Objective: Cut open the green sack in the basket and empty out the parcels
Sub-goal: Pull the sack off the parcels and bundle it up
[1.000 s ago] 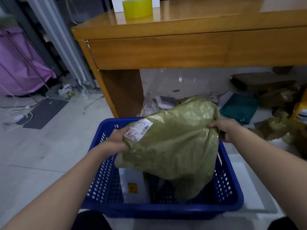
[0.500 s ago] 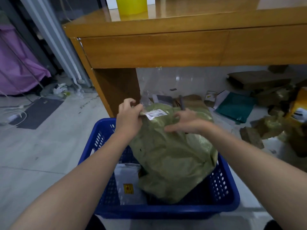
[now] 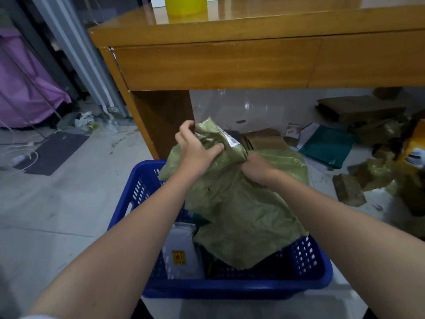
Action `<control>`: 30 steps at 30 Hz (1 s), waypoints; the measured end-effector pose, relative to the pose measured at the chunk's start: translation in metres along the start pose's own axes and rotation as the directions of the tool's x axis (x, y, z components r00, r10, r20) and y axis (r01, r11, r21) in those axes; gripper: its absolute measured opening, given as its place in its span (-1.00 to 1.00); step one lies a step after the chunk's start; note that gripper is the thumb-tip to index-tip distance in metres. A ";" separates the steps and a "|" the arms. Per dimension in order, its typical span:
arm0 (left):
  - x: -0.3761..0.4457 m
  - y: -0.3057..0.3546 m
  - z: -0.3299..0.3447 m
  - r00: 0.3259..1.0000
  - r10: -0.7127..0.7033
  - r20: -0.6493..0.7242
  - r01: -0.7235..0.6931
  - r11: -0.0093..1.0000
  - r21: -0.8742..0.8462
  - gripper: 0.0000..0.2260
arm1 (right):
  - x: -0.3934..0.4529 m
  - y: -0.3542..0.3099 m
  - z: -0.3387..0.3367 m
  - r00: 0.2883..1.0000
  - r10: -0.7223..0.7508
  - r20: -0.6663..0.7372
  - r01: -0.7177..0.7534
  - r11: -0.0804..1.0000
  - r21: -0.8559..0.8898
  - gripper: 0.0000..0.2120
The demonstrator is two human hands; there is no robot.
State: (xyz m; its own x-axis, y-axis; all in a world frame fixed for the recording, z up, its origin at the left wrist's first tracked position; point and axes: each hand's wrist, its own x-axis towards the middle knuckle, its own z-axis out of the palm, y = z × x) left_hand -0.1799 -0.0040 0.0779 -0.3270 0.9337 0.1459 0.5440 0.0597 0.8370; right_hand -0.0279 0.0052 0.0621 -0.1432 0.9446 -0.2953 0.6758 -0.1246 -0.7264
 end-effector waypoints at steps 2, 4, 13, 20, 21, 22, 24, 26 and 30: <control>-0.005 -0.003 0.002 0.991 -0.057 -0.122 0.073 0.988 0.133 -0.37 | -0.001 -0.006 -0.001 0.999 0.033 -0.019 -0.031 0.996 0.087 -0.72; -0.013 -0.014 0.007 0.991 -0.127 0.029 0.119 0.975 0.188 -0.45 | -0.003 -0.011 -0.006 0.996 0.086 -0.023 -0.077 0.959 0.274 -0.74; -0.050 -0.040 0.033 0.976 -0.214 -0.047 0.201 0.961 -0.190 -0.40 | -0.012 -0.021 -0.026 0.965 0.240 0.108 -0.220 0.512 0.830 -0.59; -0.032 -0.070 0.014 0.845 -0.371 0.384 0.486 0.832 -0.267 -0.41 | -0.025 -0.014 -0.035 0.966 0.200 0.163 -0.210 0.239 0.948 -0.61; -0.033 -0.072 0.016 0.791 -0.361 0.493 0.547 0.780 -0.306 -0.37 | -0.027 -0.015 -0.031 0.965 0.193 0.179 -0.220 0.220 0.950 -0.60; -0.035 -0.073 0.017 0.749 -0.363 0.555 0.586 0.754 -0.297 -0.31 | -0.029 -0.016 -0.028 0.963 0.183 0.196 -0.234 0.215 0.948 -0.57; -0.035 -0.073 0.016 0.751 -0.394 0.531 0.596 0.750 -0.287 -0.30 | -0.029 -0.018 -0.024 0.962 0.159 0.221 -0.254 0.234 0.938 -0.53; -0.030 -0.073 0.009 0.870 -0.427 0.247 0.486 0.829 -0.276 -0.49 | -0.028 -0.018 -0.024 0.962 0.144 0.232 -0.264 0.271 0.926 -0.55; -0.011 -0.071 -0.019 0.846 -0.389 -0.364 0.300 0.912 -0.278 -0.69 | -0.021 -0.009 -0.029 0.973 0.147 0.179 -0.216 0.289 0.933 -0.56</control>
State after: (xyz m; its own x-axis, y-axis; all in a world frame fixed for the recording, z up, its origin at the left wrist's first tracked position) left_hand -0.2301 -0.0251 0.0269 -0.7700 0.6379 -0.0103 0.1832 0.2366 0.9542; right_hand -0.0098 -0.0047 0.0930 -0.1694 0.8460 -0.5056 -0.4478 -0.5231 -0.7252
